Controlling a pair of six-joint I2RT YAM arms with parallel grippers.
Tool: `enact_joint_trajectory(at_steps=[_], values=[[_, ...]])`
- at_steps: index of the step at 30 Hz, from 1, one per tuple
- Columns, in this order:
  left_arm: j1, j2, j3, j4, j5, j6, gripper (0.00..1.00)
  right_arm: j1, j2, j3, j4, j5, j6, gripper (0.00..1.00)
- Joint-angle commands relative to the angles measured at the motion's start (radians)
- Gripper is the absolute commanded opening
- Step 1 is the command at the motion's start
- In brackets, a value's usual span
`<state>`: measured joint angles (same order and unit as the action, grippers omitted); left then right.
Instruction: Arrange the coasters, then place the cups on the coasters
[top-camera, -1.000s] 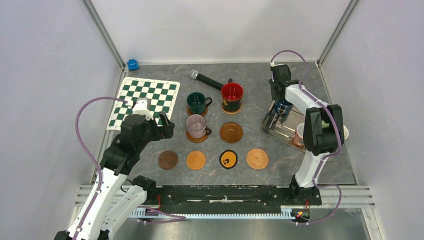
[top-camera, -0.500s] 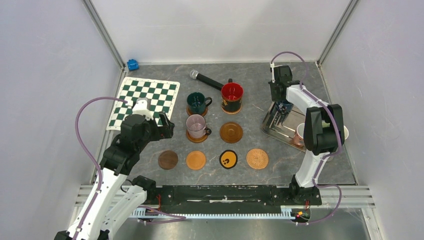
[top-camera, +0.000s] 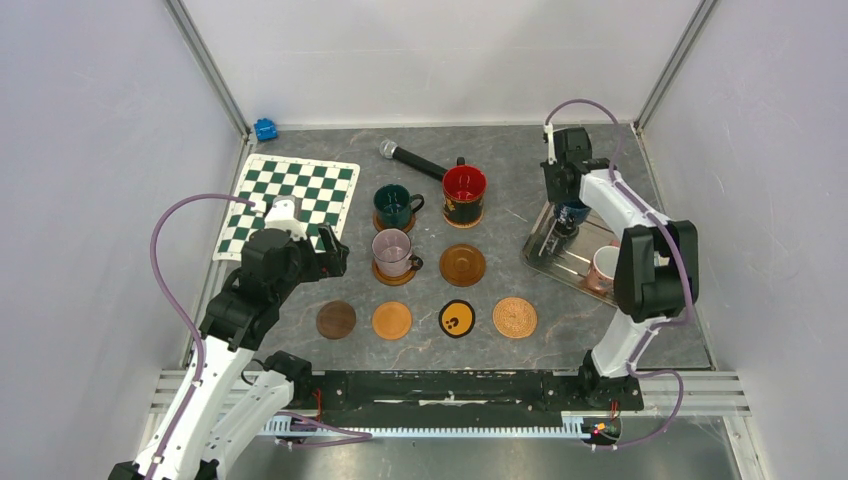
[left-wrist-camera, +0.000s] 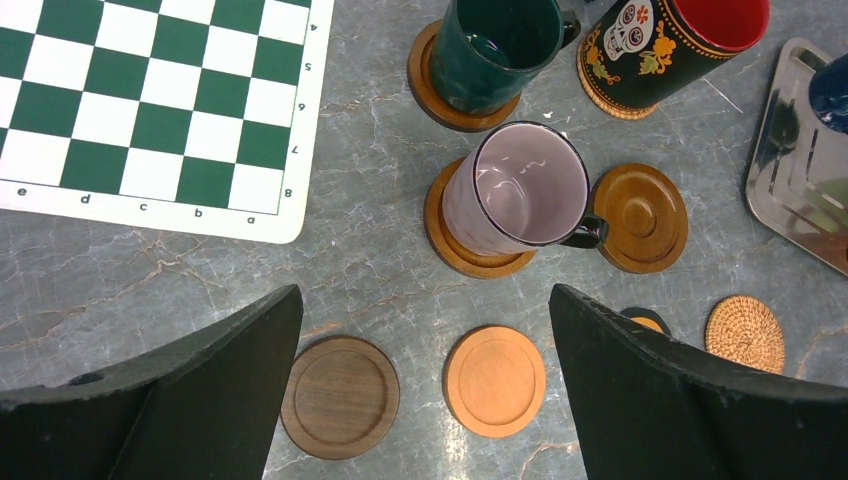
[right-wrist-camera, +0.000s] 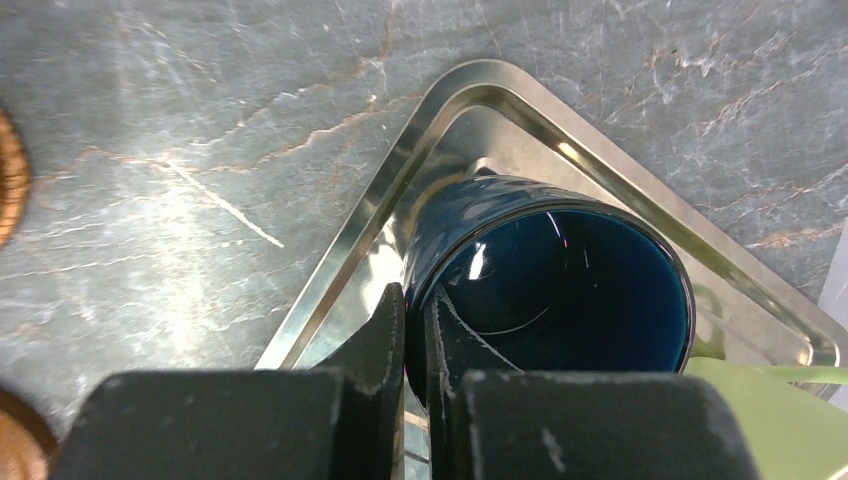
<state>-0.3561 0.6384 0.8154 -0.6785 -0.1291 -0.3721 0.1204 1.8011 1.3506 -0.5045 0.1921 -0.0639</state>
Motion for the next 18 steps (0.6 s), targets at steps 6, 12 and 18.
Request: enact_joint_trajectory(at_steps=[6,12,18], values=[[-0.005,-0.010,0.001,0.027,-0.003,0.059,1.00,0.051,-0.213,-0.052,0.050,-0.116,-0.039,0.00],[-0.005,-0.017,-0.002,0.027,-0.003,0.059,1.00,0.181,-0.328,-0.186,0.089,-0.132,-0.121,0.00],[-0.006,-0.011,-0.001,0.031,0.008,0.059,1.00,0.280,-0.436,-0.313,0.154,-0.257,-0.169,0.00]])
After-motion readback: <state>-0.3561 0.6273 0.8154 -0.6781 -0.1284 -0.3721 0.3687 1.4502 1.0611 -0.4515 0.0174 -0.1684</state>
